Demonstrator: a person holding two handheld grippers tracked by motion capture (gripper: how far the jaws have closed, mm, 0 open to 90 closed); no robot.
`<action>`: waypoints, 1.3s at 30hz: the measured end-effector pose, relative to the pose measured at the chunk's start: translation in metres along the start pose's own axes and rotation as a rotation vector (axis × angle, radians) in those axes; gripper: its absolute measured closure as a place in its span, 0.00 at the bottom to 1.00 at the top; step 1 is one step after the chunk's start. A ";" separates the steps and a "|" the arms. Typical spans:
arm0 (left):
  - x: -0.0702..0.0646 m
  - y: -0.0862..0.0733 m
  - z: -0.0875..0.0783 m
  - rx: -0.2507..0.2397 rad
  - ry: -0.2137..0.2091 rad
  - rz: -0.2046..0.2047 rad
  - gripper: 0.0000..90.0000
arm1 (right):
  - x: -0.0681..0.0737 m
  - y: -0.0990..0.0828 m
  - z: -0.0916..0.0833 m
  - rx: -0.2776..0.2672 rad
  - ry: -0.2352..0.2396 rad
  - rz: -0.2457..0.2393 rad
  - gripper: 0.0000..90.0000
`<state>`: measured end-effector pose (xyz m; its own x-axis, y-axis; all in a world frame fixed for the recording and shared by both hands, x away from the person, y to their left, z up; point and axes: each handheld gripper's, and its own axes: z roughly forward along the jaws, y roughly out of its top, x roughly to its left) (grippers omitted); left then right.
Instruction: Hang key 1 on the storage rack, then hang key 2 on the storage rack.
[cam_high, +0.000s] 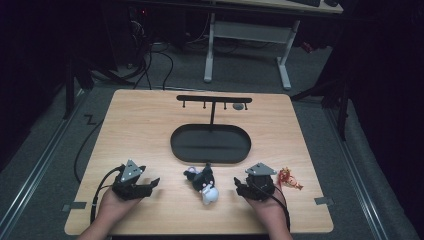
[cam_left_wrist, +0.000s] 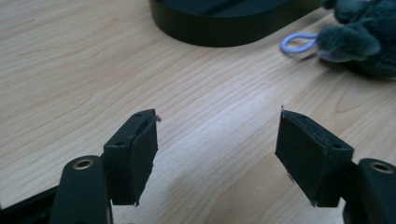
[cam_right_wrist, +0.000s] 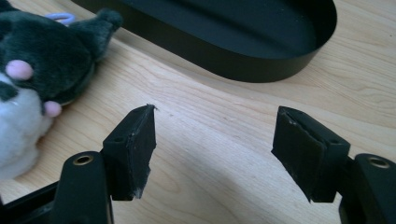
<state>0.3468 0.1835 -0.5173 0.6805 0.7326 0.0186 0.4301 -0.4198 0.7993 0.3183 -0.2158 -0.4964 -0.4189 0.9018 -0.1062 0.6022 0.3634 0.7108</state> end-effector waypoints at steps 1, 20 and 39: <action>-0.002 0.001 0.000 -0.006 -0.003 0.004 0.33 | 0.002 0.001 0.000 0.002 0.001 -0.003 0.34; -0.007 0.009 0.006 -0.008 -0.032 0.064 0.33 | 0.010 0.002 0.001 0.123 -0.010 -0.056 0.48; -0.010 0.012 0.006 -0.007 -0.065 0.084 0.34 | -0.012 0.001 -0.012 0.328 0.039 -0.001 0.31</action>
<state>0.3491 0.1680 -0.5119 0.7511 0.6585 0.0473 0.3655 -0.4744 0.8009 0.3158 -0.2290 -0.4858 -0.4412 0.8942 -0.0754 0.7861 0.4256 0.4482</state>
